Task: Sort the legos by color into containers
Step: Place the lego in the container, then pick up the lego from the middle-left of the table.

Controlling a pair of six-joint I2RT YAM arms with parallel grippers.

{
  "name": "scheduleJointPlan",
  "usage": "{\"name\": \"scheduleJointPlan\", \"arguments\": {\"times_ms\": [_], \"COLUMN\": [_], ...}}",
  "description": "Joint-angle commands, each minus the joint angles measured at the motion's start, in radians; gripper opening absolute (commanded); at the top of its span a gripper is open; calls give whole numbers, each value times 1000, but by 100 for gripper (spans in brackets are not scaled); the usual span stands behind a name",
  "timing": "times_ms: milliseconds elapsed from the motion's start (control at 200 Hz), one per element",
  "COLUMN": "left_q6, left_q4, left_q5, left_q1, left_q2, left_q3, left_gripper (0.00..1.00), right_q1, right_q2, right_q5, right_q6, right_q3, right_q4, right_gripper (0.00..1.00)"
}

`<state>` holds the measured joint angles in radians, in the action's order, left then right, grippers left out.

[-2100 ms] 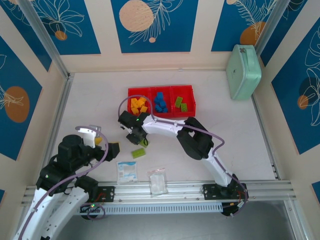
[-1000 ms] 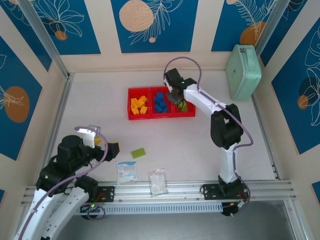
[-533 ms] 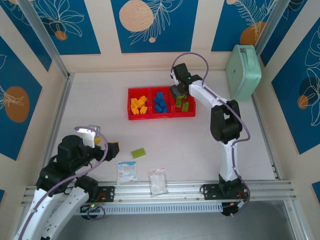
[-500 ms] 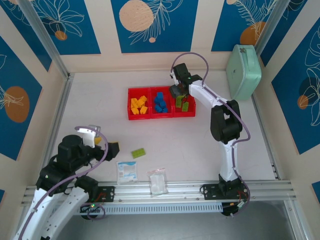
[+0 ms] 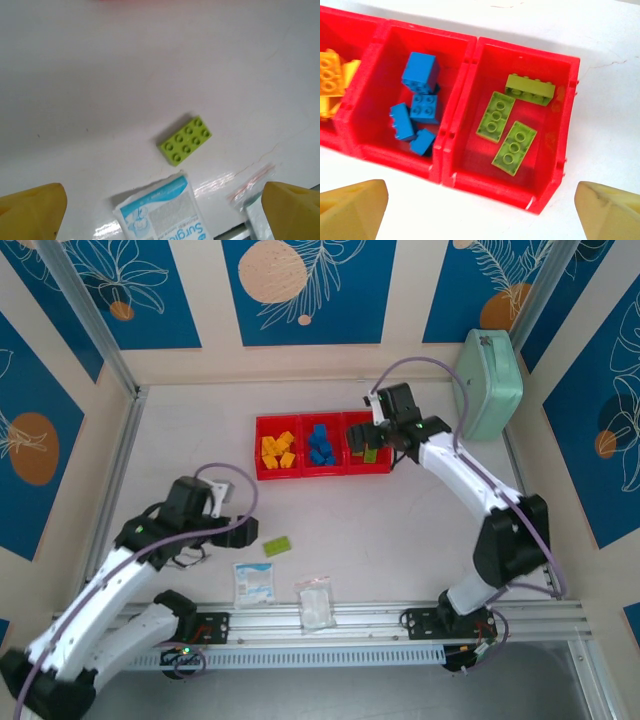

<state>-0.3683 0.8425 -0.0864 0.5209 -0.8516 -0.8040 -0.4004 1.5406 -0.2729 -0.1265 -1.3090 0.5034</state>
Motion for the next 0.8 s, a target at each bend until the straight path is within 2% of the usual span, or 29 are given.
{"name": "scheduleJointPlan", "arguments": {"times_ms": [0,175,295,505,795], "left_q6": [-53,-60,12,123,140], "left_q4": [30,-101,-72,1,-74], "left_q5": [48,18,57,109,132], "left_q1": [63,146,195,241,270], "left_q2": [-126,-283,-396,-600,-692], "left_q3": [-30,-30,-108,-209,-198], "left_gripper": [99,99,99,98,88], "right_q1": [7,3,0,3,12], "right_q2": [-108,-285,-355,-414,-477], "right_q5": [93,176,192,165,141], "right_q6": [-75,-95,-89,-89,-85], "right_q3": [125,329,418,479,507], "right_q4": [-39,-140,-182,-185,-161], "right_gripper": [97,97,97,97,97]}}
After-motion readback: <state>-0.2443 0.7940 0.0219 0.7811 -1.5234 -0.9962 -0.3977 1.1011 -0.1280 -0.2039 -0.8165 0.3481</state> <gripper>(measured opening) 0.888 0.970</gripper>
